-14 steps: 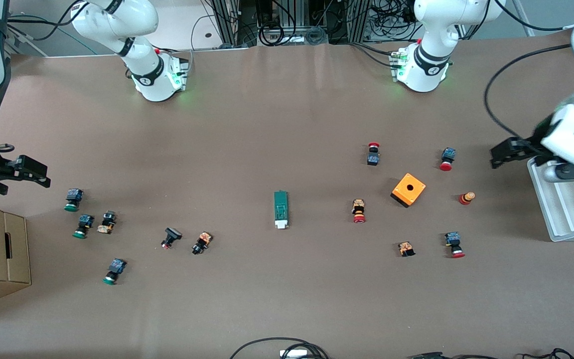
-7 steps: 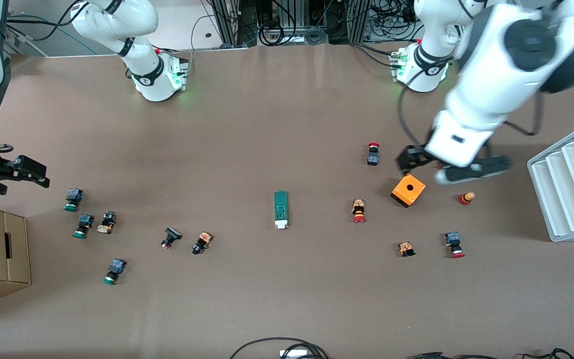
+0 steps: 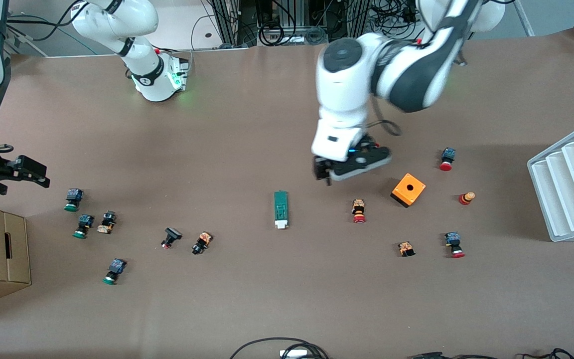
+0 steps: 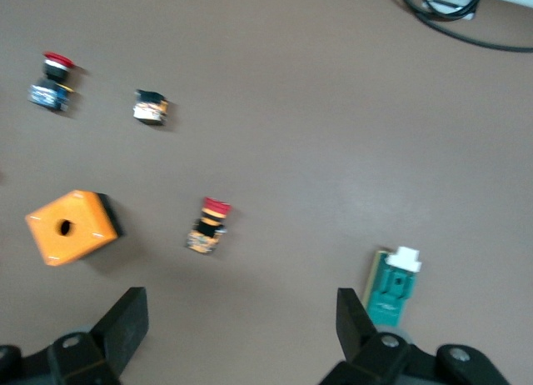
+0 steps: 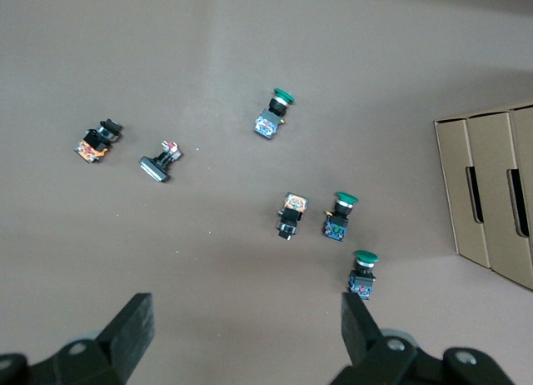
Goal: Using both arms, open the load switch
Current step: 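Move the left gripper over the green load switch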
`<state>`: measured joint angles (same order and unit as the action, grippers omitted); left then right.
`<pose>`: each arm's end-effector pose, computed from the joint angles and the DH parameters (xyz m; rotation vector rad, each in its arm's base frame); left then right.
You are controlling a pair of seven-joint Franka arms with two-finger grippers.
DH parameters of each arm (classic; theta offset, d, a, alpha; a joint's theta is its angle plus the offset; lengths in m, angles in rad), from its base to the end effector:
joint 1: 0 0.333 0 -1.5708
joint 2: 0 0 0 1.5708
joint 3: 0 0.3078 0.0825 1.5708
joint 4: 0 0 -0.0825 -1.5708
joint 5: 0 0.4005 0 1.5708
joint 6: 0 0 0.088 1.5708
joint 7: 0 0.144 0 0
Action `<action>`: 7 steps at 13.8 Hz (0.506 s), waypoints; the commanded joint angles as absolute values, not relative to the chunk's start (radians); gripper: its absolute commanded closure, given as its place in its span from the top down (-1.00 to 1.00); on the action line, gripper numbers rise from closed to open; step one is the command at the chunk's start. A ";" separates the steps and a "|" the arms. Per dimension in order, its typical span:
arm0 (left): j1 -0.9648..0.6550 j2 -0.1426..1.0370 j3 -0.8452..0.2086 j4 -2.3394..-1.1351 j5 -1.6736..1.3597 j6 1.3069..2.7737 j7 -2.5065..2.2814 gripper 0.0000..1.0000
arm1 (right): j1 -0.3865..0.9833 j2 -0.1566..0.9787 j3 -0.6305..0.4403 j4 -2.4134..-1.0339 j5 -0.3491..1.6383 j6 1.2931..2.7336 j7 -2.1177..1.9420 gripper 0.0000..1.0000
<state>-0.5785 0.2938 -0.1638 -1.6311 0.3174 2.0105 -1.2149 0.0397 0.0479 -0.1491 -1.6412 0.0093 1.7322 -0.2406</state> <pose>0.5215 -0.4277 0.4117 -3.0055 -0.5451 -0.3911 0.5953 -0.0627 0.5314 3.1287 0.2040 0.0679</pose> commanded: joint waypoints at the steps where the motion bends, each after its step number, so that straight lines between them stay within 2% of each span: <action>1: -0.632 0.337 -0.150 -1.615 0.357 2.066 -1.275 1.00 | 0.041 0.043 -0.155 -1.646 0.028 1.740 -0.255 1.00; 3: -0.678 0.371 -0.149 -1.615 0.364 2.089 -1.290 1.00 | 0.043 0.043 -0.155 -1.646 0.028 1.740 -0.255 1.00; 7: -0.771 0.465 -0.150 -1.618 0.601 2.097 -1.470 1.00 | 0.046 0.043 -0.155 -1.646 0.028 1.740 -0.255 1.00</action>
<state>-0.7253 0.4134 -0.1630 -1.6350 0.5157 2.0844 -1.3690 0.0401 0.0479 -0.1490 -1.6413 0.0093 1.7322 -0.2406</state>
